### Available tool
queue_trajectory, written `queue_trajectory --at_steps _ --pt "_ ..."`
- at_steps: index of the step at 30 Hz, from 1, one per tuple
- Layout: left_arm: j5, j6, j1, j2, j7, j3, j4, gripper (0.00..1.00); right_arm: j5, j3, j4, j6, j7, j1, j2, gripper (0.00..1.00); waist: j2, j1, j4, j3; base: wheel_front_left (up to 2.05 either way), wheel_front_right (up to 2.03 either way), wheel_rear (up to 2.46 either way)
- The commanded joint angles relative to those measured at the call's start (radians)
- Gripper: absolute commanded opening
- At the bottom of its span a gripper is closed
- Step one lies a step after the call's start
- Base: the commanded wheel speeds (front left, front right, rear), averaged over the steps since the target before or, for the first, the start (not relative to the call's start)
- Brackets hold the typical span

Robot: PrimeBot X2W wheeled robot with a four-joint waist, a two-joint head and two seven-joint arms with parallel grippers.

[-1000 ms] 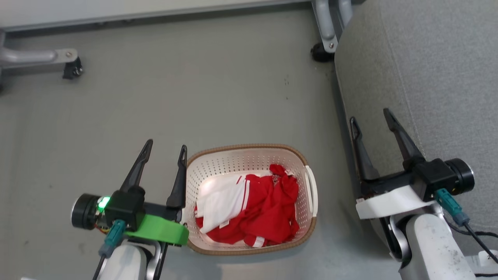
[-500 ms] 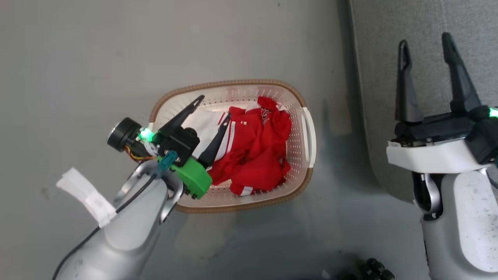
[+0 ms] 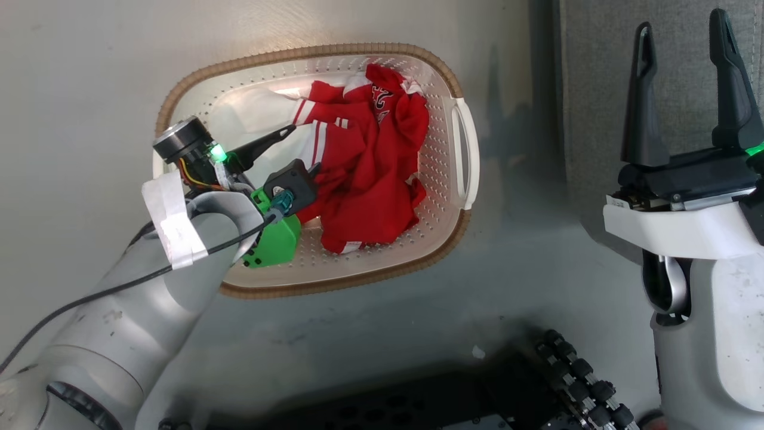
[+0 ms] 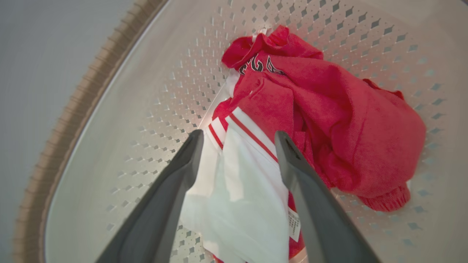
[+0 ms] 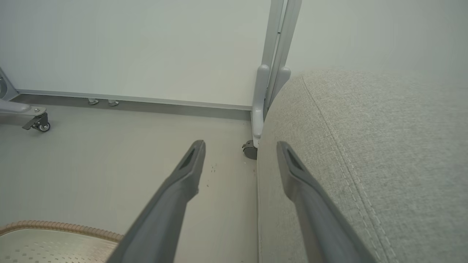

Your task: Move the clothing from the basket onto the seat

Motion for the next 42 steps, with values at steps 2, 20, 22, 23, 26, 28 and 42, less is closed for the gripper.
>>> queue_trajectory --at_steps 2,20,22,23,26,28,42 --pt "-0.005 -0.002 -0.061 0.010 0.000 -0.042 0.048 1.00 0.007 0.012 -0.009 0.000 -0.003 -0.027 -0.001 1.00 0.0000 -0.0001 -0.055 0.074 0.00 0.00 0.00" --pt "-0.088 -0.003 -0.194 0.007 0.000 -0.191 0.213 1.00 0.055 0.041 -0.043 0.000 -0.003 -0.054 -0.001 1.00 0.0000 -0.0001 -0.089 0.166 0.00 0.00 0.00" --pt "-0.098 -0.003 -0.193 0.003 0.000 -0.201 0.210 1.00 0.051 0.041 -0.045 0.000 -0.003 -0.057 -0.001 1.00 0.0000 -0.0001 -0.088 0.168 0.00 0.00 0.00" --pt "-0.102 -0.003 -0.186 0.001 0.000 -0.210 0.213 1.00 0.049 0.043 -0.045 0.000 -0.003 -0.060 -0.001 1.00 0.0000 -0.0001 -0.089 0.169 0.00 0.00 0.00" --pt "-0.110 -0.003 -0.190 0.000 0.000 -0.229 0.213 0.47 0.048 0.046 -0.047 0.000 -0.003 -0.066 -0.001 1.00 0.0000 -0.0001 -0.091 0.170 0.00 0.00 0.00" --pt "-0.118 -0.003 -0.199 0.002 0.000 -0.234 0.198 0.00 0.047 0.047 -0.049 0.000 -0.003 -0.067 -0.001 1.00 0.0000 -0.0001 -0.089 0.172 0.00 0.00 0.00" --pt "-0.151 -0.001 -0.129 -0.024 0.000 -0.242 0.108 0.00 0.027 0.048 -0.010 0.000 -0.003 -0.060 -0.001 1.00 0.0000 -0.0001 -0.045 0.068 0.00 0.00 0.00"
